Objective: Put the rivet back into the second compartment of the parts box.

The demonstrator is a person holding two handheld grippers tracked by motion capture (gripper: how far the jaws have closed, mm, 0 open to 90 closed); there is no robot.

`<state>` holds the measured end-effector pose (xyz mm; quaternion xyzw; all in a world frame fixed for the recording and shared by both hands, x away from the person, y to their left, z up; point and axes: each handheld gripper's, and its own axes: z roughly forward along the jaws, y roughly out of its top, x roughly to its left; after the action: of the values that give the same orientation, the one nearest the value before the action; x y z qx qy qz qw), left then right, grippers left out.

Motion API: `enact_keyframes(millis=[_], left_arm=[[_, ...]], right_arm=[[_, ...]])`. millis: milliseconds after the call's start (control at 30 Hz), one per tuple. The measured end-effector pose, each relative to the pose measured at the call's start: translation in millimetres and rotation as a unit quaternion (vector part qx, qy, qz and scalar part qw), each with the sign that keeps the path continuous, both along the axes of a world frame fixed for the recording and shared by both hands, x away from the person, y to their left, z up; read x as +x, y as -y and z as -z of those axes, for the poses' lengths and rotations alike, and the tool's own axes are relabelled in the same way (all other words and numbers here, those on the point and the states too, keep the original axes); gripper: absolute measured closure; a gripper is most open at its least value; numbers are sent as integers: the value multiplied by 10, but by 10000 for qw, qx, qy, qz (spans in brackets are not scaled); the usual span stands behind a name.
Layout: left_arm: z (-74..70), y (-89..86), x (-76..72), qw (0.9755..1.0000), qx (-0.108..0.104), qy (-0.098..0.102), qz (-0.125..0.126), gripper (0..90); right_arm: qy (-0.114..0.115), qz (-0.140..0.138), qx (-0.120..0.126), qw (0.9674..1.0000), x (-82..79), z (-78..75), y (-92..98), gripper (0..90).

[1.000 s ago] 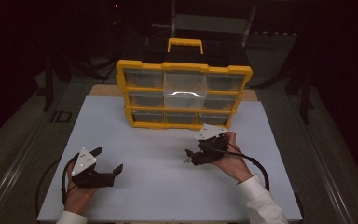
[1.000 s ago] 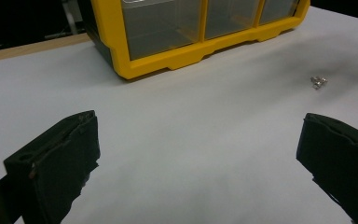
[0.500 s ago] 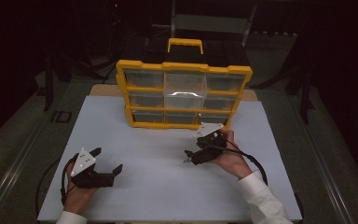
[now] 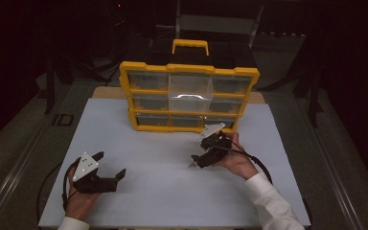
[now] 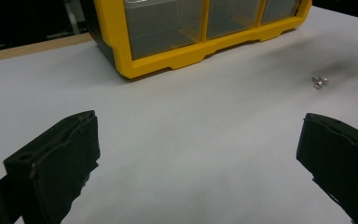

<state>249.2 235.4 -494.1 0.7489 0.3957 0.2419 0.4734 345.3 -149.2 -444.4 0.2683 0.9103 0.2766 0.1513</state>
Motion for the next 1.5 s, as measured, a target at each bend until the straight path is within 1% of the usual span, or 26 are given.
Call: enact_keyframes(millis=[233,367,433,500,567,600,667,733,767,800,833,1100,1333,1500], left_arm=[[0,-1,0,10000,2,-2,-1,2],[0,-1,-1,10000,9,-3,2,2],[-1,-1,-1,10000,7,-1,2,2],[0,0,-1,10000,7,-1,1,2],[-1,-2,-2,10000,-1,1,-7,2],[-2,-3,-2,10000,3,2,-1,2],[-2,-3,-2,10000,2,2,-2,2],[-2,-3,-3,10000,0,3,-1,2],[-2,-4,-2,10000,-1,2,-1,2],[-2,-5,-2,10000,-2,4,-2,2],[-2,-5,-2,10000,-5,3,0,2],[-3,-6,-3,10000,-2,6,1,2],[-4,-7,-4,10000,-12,10,-3,2],[-1,-1,-2,10000,5,0,12,2]], right_arm=[[-202,33,-254,9995,52,134,-86,171],[-287,84,-333,9990,89,208,-119,177],[-306,86,-436,9985,109,249,-132,180],[-335,119,-439,9984,117,273,-142,182],[-415,196,-489,9977,142,339,-157,183],[-444,217,-534,9973,150,358,-160,201],[-485,228,-574,9969,165,393,-164,204],[-477,226,-594,9968,172,406,-166,205],[-524,204,-624,9965,185,444,-176,206],[-588,297,-637,9958,178,455,-186,208],[-594,283,-674,9956,184,468,-186,208],[-679,326,-758,9943,203,531,-182,216],[-720,394,-765,9937,212,534,-166,220],[-706,442,-881,9926,219,521,-104,225]])
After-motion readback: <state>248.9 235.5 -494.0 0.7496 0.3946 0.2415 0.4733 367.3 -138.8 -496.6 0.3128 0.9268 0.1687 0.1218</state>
